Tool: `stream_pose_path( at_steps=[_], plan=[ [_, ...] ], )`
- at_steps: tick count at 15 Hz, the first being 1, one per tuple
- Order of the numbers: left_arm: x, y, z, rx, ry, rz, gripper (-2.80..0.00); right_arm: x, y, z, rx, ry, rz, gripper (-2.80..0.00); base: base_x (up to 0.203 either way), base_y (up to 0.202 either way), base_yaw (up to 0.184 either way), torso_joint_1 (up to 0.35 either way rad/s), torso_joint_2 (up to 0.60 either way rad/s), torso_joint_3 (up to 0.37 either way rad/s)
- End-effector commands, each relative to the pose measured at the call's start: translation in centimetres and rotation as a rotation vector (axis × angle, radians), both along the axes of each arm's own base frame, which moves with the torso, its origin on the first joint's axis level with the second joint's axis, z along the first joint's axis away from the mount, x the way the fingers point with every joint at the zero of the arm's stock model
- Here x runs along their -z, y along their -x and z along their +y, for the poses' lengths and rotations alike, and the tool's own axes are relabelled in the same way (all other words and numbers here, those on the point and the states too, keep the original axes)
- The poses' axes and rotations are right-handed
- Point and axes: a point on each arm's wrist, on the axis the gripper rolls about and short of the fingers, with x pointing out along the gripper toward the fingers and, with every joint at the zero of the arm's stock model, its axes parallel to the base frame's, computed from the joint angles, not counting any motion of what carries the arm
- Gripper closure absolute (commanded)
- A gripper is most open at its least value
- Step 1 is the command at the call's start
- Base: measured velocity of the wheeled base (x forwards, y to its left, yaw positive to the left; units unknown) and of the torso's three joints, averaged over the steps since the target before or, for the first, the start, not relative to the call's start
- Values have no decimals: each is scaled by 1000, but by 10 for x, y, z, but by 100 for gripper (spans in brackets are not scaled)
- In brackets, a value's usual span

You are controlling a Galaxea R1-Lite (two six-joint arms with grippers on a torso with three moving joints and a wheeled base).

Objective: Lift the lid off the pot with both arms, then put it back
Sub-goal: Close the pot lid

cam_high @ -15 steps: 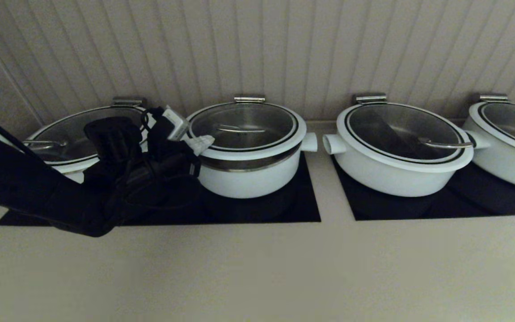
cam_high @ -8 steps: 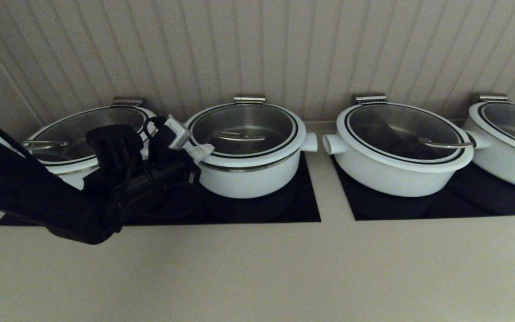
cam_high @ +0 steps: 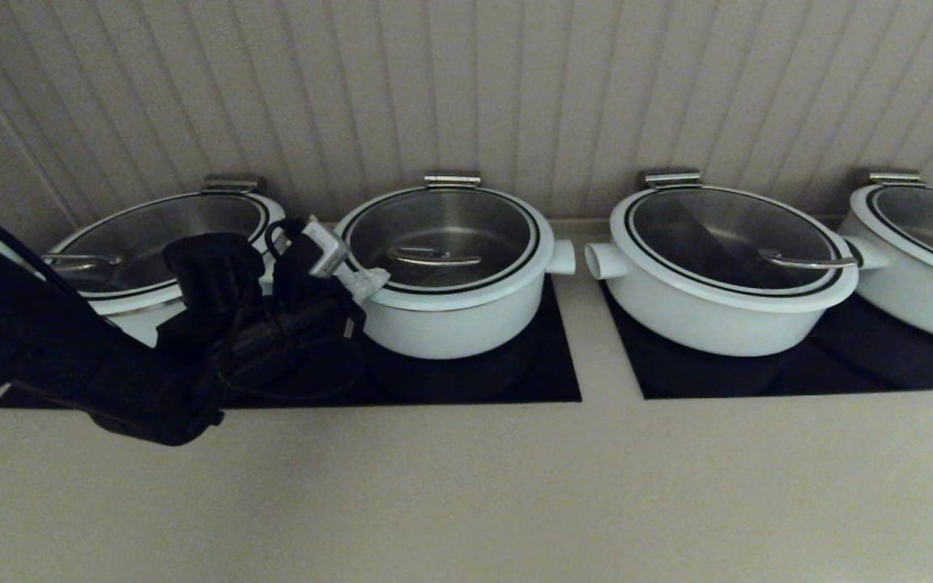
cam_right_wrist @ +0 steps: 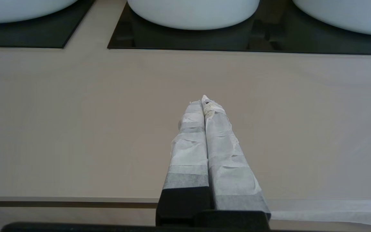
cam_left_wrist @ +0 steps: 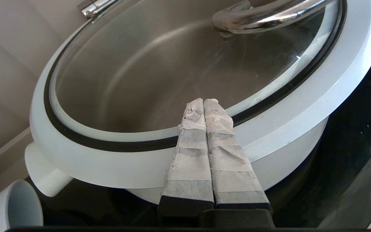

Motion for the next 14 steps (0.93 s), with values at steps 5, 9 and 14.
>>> stream_pose_path(
  at_steps=[5, 9, 14],
  plan=[
    [7, 2, 1, 2, -2, 4, 0, 0, 0, 0, 0, 1, -1, 0, 0, 0, 0, 0, 0, 0],
    [16, 5, 6, -13, 3, -11, 0, 0, 0, 0, 0, 1, 1, 0, 0, 0, 0, 0, 0, 0],
    [11, 9, 20, -49, 4, -20, 0, 0, 0, 0, 0, 1, 1, 0, 0, 0, 0, 0, 0, 0]
  ],
)
